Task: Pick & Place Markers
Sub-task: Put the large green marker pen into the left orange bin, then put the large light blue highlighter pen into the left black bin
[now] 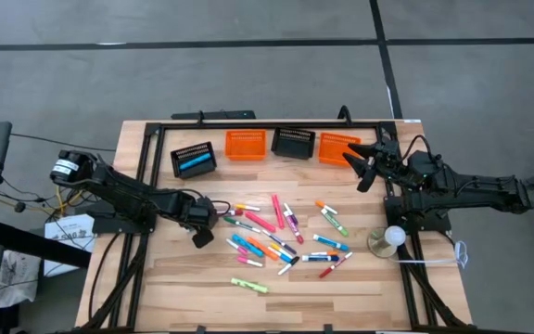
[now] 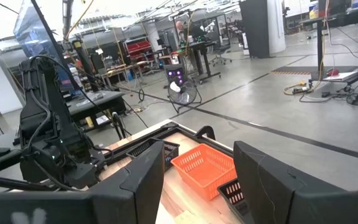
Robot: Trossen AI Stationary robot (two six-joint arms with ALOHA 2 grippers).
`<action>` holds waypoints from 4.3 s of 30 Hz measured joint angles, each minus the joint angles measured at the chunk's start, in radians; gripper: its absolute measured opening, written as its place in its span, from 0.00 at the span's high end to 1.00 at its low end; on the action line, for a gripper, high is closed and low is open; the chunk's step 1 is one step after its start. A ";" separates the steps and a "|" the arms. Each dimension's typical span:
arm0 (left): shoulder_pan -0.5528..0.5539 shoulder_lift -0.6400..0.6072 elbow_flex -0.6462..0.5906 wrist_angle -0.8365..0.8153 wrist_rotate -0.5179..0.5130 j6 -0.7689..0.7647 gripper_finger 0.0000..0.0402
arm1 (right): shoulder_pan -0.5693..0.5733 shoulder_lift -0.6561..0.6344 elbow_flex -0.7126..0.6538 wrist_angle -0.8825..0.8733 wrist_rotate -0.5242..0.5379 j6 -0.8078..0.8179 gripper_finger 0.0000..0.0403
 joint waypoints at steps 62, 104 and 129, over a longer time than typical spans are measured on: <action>0.001 0.002 -0.002 -0.007 0.090 -0.014 0.78 | 0.000 0.000 0.000 0.000 0.000 0.008 0.54; -0.003 -0.216 0.117 0.286 0.031 0.113 0.51 | 0.000 0.000 0.000 0.000 -0.001 0.008 0.54; -0.037 0.185 0.319 0.311 0.102 0.503 0.40 | 0.000 0.115 0.000 0.000 0.000 0.008 0.54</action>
